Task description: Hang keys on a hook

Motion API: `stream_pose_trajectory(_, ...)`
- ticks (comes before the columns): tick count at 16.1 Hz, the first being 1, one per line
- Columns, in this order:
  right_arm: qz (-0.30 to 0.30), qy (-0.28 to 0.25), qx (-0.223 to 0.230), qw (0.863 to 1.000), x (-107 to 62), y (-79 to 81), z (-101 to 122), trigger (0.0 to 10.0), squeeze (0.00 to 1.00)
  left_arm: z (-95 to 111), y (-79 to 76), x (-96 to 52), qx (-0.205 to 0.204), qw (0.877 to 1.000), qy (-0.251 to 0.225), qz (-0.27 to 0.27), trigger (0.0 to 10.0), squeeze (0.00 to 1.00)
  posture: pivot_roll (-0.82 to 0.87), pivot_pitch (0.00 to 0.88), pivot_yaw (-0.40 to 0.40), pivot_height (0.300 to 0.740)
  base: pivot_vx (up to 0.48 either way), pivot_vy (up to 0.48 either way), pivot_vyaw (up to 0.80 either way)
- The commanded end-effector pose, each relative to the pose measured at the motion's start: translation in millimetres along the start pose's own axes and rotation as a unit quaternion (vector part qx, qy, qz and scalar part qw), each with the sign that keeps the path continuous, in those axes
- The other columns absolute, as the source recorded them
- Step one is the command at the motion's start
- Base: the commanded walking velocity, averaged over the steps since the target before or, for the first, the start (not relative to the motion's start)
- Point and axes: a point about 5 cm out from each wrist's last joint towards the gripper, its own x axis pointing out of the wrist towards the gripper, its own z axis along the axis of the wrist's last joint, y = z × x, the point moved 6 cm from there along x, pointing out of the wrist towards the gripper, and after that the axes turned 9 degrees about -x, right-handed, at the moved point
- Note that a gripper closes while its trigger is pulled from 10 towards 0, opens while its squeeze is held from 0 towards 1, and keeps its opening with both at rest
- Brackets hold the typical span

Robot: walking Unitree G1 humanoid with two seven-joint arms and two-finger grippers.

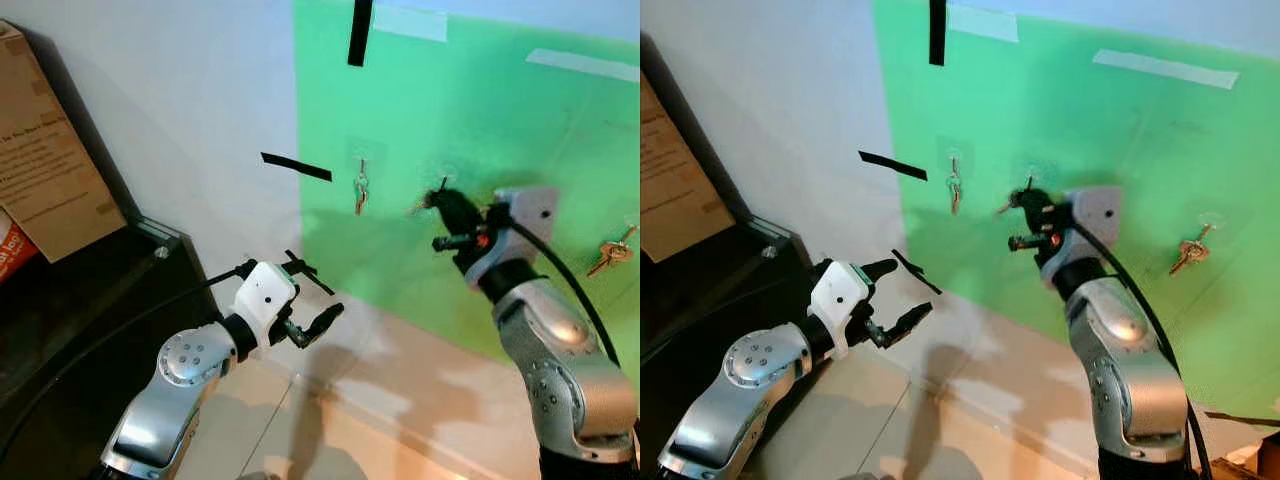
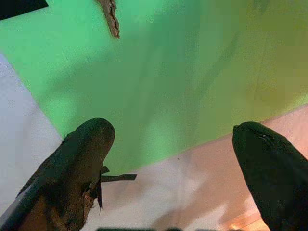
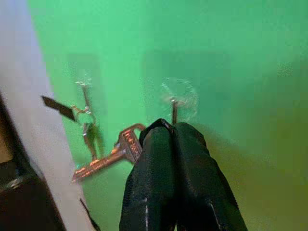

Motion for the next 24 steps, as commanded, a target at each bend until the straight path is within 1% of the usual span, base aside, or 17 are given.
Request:
stream_pose_trajectory(1, -0.010, 0.001, 0.009, 1.000, 1.0, -3.4, 1, 10.0, 0.00, 6, -0.8, 0.5, 0.006, 1.000, -0.009, -0.005, 10.0, 0.11, -0.06, 0.000, 0.046, 0.740, 0.000, 0.000, 0.00)
stream_pose_trajectory(2, -0.010, -0.001, 0.023, 1.000, 2.0, -2.5, 2, 10.0, 0.00, 6, -0.9, 0.3, 0.006, 1.000, -0.008, -0.005, 10.0, 0.11, -0.06, 0.000, 0.046, 0.740, 0.000, 0.000, 0.00)
stream_pose_trajectory(5, -0.017, -0.005, 0.038, 0.999, 4.0, -2.1, 5, 10.0, 0.00, 6, -1.0, -0.1, 0.006, 1.000, -0.008, -0.005, 10.0, 0.11, -0.06, 0.000, 0.047, 0.740, 0.000, 0.000, 0.00)
stream_pose_trajectory(7, -0.005, -0.009, 0.055, 0.998, 3.4, 1.1, 7, 10.0, 0.00, 6, -1.0, -0.2, 0.006, 1.000, -0.008, -0.006, 10.0, 0.11, -0.06, 0.000, 0.047, 0.740, 0.000, 0.000, 0.00)
stream_pose_trajectory(8, 0.005, -0.006, 0.051, 0.999, 2.1, 3.3, 6, 10.0, 0.00, 6, -0.9, -0.2, 0.006, 1.000, -0.008, -0.006, 10.0, 0.11, -0.06, 0.000, 0.047, 0.740, 0.000, 0.000, 0.00)
stream_pose_trajectory(11, 0.027, 0.012, 0.022, 0.999, -2.2, 9.6, -1, 10.0, 0.00, 6, -1.5, 0.5, 0.005, 1.000, -0.008, -0.008, 10.0, 0.11, -0.07, 0.000, 0.049, 0.740, 0.000, 0.000, 0.00)
stream_pose_trajectory(14, 0.026, 0.030, 0.000, 0.999, -2.3, 10.1, -8, 10.0, 0.00, 5, -2.4, 0.8, 0.006, 1.000, -0.008, -0.009, 10.0, 0.11, -0.07, 0.000, 0.048, 0.740, 0.000, 0.000, 0.00)
stream_pose_trajectory(16, 0.032, 0.026, 0.005, 0.999, -2.0, 12.8, -7, 10.0, 0.00, 5, -2.6, 0.5, 0.006, 1.000, -0.008, -0.009, 10.0, 0.11, -0.07, 0.000, 0.045, 0.740, 0.000, 0.000, 0.00)
stream_pose_trajectory(18, 0.045, 0.030, -0.002, 0.999, -3.8, 16.3, -8, 10.0, 0.00, 5, -3.0, -0.1, 0.006, 1.000, -0.008, -0.009, 10.0, 0.11, -0.06, 0.000, 0.042, 0.740, 0.000, 0.000, 0.00)
stream_pose_trajectory(21, 0.064, 0.018, -0.003, 0.998, -8.1, 18.5, -2, 10.0, 0.00, 4, -3.2, -1.0, 0.006, 1.000, -0.007, -0.009, 10.0, 0.11, -0.06, 0.000, 0.041, 0.740, 0.000, 0.000, 0.00)
stream_pose_trajectory(22, 0.082, 0.005, -0.007, 0.997, -12.2, 20.3, 4, 10.0, 0.00, 4, -3.6, -1.2, 0.007, 1.000, -0.007, -0.010, 10.0, 0.11, -0.07, 0.000, 0.042, 0.740, 0.000, 0.000, 0.00)
stream_pose_trajectory(24, 0.089, -0.007, -0.011, 0.996, -14.4, 19.3, 12, 10.0, 0.00, 4, -3.7, -1.4, 0.008, 1.000, -0.007, -0.011, 10.0, 0.11, -0.07, 0.000, 0.045, 0.740, 0.000, 0.000, 0.00)
